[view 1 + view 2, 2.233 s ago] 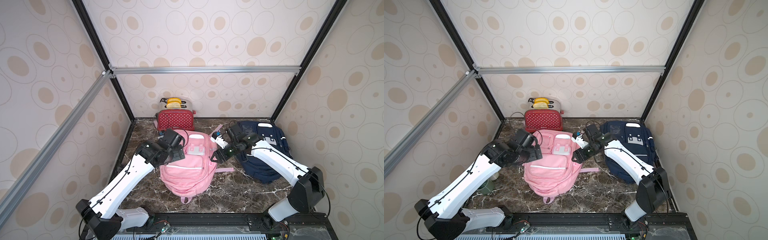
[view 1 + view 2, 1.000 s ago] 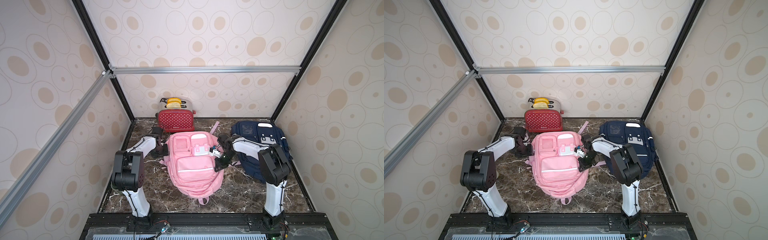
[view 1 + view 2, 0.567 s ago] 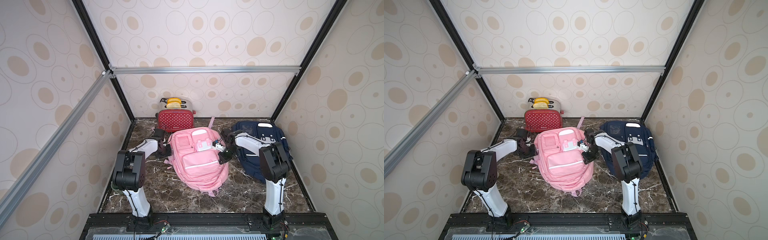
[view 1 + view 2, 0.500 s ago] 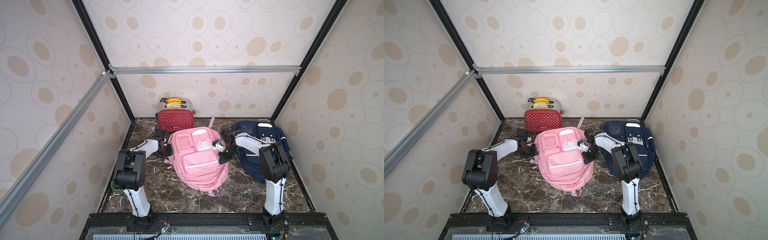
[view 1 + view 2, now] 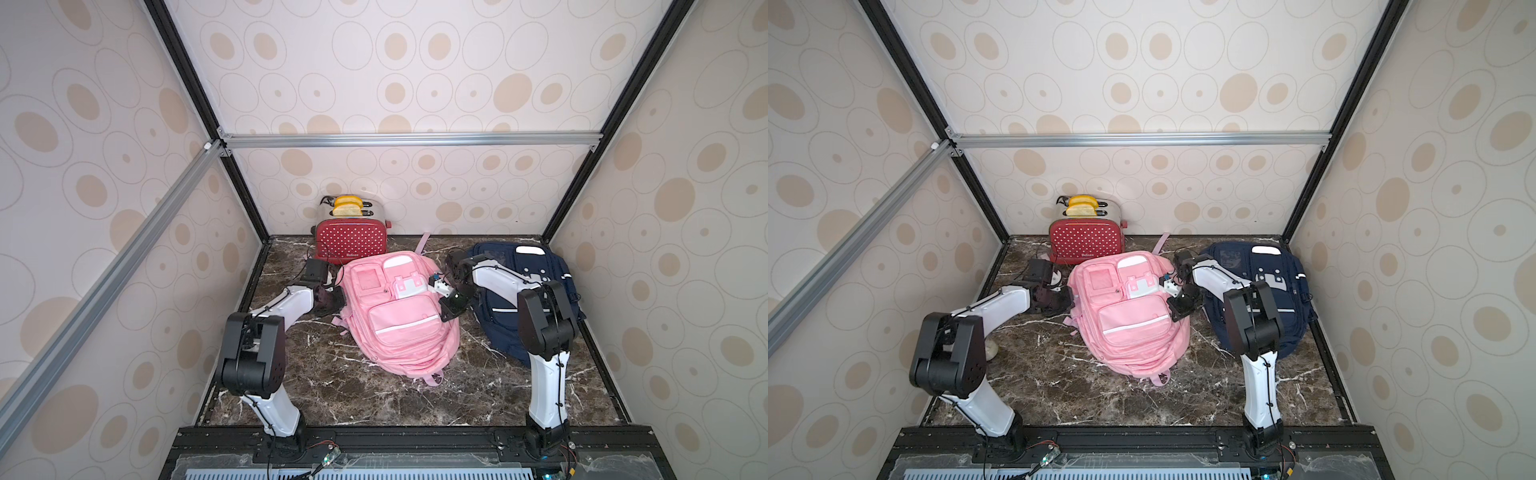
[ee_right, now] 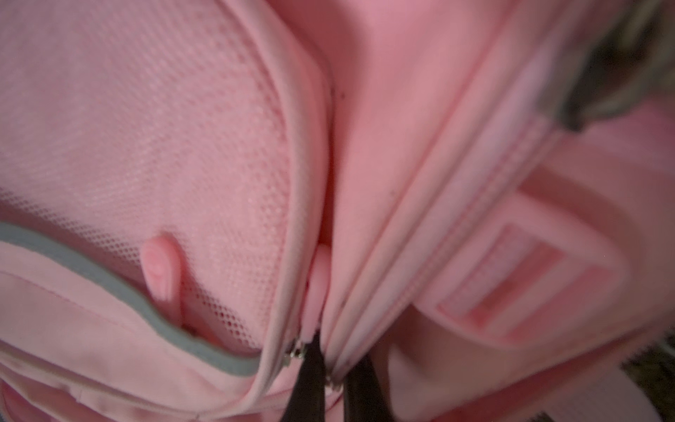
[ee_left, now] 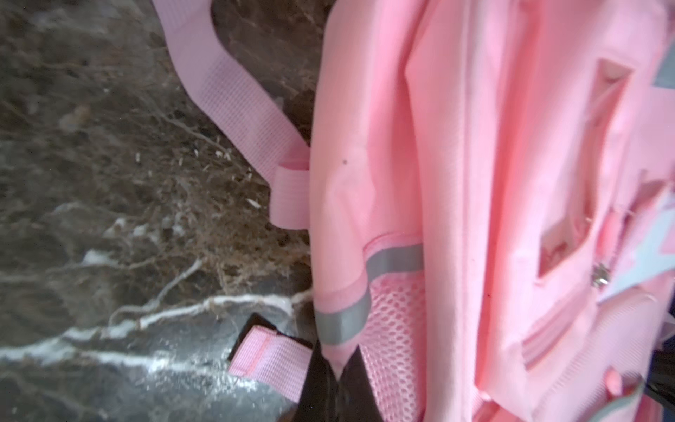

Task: Zip up the backpack
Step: Adjust the backpack at the center of the board.

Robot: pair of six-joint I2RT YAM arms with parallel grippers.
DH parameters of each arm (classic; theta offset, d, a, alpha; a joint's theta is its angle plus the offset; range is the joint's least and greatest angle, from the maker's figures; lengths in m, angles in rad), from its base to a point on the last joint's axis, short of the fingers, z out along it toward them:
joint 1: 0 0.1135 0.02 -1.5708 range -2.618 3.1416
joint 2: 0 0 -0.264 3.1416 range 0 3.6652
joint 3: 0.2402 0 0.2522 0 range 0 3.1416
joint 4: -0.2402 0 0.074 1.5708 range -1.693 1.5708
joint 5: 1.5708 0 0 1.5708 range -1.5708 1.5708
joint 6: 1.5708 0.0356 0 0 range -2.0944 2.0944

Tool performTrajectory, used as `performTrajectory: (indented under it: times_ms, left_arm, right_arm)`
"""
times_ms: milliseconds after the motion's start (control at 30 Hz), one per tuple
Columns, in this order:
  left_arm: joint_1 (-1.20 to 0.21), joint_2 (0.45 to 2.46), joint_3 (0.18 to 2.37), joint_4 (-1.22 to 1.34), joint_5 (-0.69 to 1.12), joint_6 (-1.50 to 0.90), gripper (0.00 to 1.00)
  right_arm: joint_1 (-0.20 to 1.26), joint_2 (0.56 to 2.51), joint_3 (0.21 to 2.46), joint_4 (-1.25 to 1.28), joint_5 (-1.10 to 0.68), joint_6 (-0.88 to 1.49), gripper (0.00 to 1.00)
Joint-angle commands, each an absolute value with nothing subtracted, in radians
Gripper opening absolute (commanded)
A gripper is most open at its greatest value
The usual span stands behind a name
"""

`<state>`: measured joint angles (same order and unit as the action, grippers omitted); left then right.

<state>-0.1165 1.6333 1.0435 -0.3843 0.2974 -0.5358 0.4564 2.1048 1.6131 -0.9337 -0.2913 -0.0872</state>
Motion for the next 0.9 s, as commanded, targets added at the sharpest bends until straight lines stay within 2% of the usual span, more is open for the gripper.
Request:
performTrajectory:
  times_ms: [0,67,233,333,367,400,500,600,733,867]
  left_arm:
    - [-0.133,1.492,1.019,-0.422,0.292,-0.58,0.0]
    - [-0.155,1.419,1.002,-0.436,0.291,-0.604,0.0]
    - [-0.224,1.293,0.976,-0.462,0.269,-0.709,0.0]
    - [-0.27,1.251,0.96,-0.489,0.224,-0.774,0.0]
    - [-0.283,1.235,0.95,-0.491,0.217,-0.796,0.0]
    - [-0.294,1.223,0.939,-0.492,0.21,-0.825,0.0]
    - [-0.314,1.195,0.915,-0.5,0.178,-0.866,0.0]
    - [-0.316,1.183,0.914,-0.517,0.159,-0.877,0.0]
    - [-0.318,1.183,0.929,-0.529,0.164,-0.873,0.0]
    - [-0.322,1.178,0.932,-0.519,0.169,-0.879,0.0]
  right_arm:
    - [0.414,2.156,1.671,-0.918,-0.217,-0.087,0.09]
    - [0.4,2.19,1.723,-0.935,-0.216,-0.081,0.11]
    - [0.378,2.268,1.878,-0.988,-0.268,-0.031,0.22]
    - [0.369,2.259,1.901,-0.966,-0.296,0.035,0.53]
    - [0.367,2.248,1.9,-0.957,-0.293,0.055,0.61]
    - [0.368,2.23,1.889,-0.945,-0.287,0.081,0.65]
    - [0.37,2.115,1.775,-0.856,-0.291,0.137,0.67]
    - [0.373,1.947,1.618,-0.747,-0.259,0.201,0.73]
    - [0.398,1.718,1.431,-0.66,-0.203,0.266,0.73]
    - [0.512,1.495,1.288,-0.645,-0.077,0.327,0.72]
